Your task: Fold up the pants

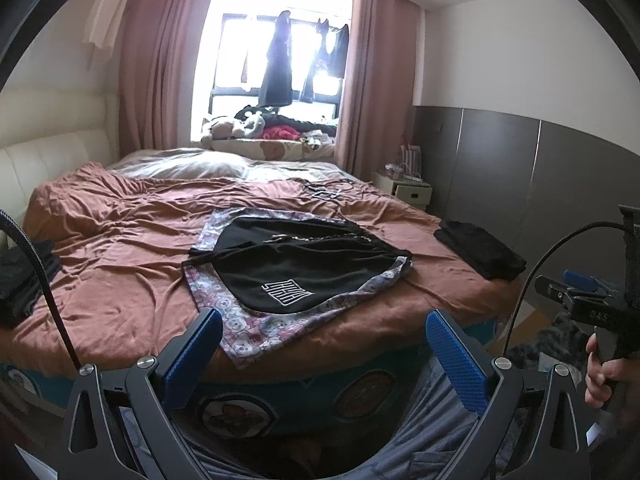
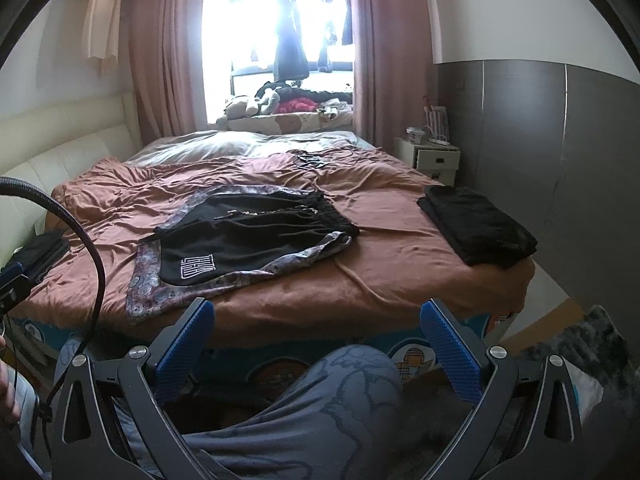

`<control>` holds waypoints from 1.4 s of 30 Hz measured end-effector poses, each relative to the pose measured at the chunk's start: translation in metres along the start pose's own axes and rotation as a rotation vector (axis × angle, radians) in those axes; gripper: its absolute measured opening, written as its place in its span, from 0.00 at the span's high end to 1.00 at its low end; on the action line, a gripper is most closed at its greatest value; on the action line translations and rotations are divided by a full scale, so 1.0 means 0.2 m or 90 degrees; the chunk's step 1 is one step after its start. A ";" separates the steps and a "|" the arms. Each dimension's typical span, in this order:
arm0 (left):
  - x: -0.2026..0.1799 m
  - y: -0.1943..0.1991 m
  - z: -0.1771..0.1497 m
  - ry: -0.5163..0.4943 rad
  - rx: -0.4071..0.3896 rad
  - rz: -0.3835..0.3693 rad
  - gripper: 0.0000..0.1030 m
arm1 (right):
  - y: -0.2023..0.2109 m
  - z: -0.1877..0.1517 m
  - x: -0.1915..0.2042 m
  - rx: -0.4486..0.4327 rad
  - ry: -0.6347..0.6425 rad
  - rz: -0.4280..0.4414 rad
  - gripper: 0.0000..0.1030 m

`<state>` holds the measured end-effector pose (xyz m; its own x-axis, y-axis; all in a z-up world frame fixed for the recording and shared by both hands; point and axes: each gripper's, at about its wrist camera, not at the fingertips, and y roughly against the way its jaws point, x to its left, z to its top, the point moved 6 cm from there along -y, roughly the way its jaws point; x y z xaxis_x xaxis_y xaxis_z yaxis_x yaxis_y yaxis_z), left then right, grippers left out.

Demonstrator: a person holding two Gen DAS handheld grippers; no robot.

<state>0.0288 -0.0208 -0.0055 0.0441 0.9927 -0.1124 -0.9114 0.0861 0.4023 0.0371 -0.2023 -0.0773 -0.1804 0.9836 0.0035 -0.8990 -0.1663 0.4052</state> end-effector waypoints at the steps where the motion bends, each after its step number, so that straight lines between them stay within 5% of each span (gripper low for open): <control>1: 0.00 0.00 0.00 0.000 0.000 -0.001 0.00 | 0.00 0.00 0.00 -0.001 0.000 0.000 0.00; 42: 0.04 -0.08 -0.01 0.023 0.019 -0.004 0.00 | -0.04 -0.02 -0.07 -0.015 -0.022 0.004 0.00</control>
<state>0.0427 -0.0153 -0.0144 0.0341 0.9885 -0.1476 -0.8988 0.0949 0.4279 0.0450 -0.2148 -0.0846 -0.1728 0.9842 0.0375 -0.9073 -0.1739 0.3828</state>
